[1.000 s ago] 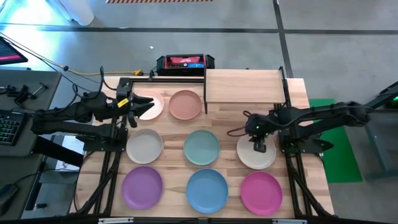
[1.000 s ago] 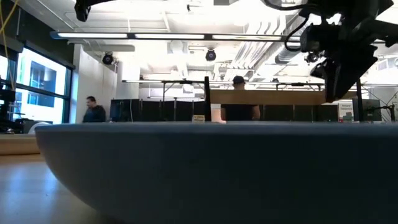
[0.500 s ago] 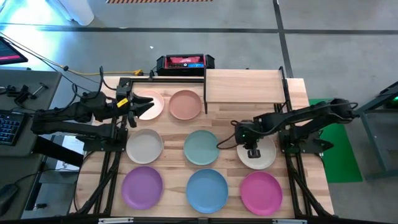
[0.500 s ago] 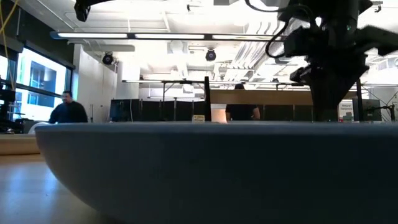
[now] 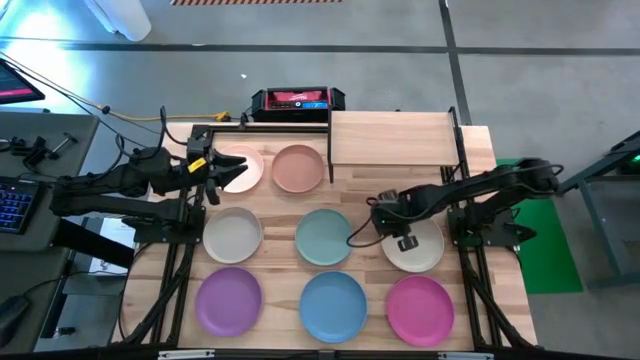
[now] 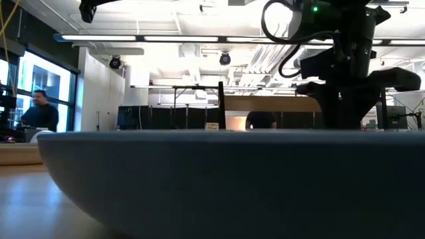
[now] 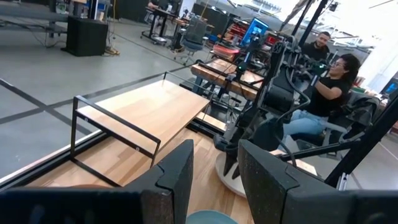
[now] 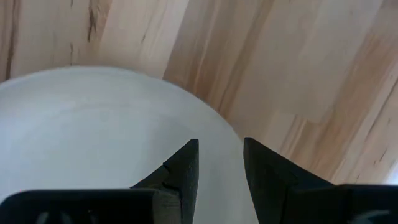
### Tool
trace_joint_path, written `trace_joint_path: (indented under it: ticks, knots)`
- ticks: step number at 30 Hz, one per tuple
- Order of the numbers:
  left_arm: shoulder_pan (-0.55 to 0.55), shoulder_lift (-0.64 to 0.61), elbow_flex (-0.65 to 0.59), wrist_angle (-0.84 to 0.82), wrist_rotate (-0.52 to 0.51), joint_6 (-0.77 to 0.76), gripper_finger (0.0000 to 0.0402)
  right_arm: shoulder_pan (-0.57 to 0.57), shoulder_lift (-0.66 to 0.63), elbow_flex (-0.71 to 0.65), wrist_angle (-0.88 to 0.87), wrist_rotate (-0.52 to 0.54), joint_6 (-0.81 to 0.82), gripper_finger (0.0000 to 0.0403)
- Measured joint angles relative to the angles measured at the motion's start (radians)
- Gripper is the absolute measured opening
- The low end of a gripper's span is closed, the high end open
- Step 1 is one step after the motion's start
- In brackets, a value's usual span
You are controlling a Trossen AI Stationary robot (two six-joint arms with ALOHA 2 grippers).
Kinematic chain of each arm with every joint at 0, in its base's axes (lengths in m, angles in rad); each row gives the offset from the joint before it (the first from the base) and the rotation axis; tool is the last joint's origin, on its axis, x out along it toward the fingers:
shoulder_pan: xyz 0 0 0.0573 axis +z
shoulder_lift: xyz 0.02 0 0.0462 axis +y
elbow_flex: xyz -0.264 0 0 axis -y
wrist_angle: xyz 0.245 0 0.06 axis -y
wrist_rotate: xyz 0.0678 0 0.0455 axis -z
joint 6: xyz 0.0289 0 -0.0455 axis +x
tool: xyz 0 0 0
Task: Place and stack plates onto a shelf
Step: Put the beige plate on the shelf
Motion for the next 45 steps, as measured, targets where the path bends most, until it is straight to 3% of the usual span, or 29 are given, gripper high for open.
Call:
trace_joint_path:
  ticks: [33, 45]
  knots:
    - [0.0, 0.041, 0.0, 0.0, 0.0, 0.0, 0.0117, -0.053, 0.083, 0.001, 0.062, -0.074, -0.139, 0.0107]
    - [0.0, 0.041, 0.0, 0.001, 0.0, 0.0, 0.0117, -0.053, 0.14, 0.001, 0.061, -0.027, -0.126, 0.0104]
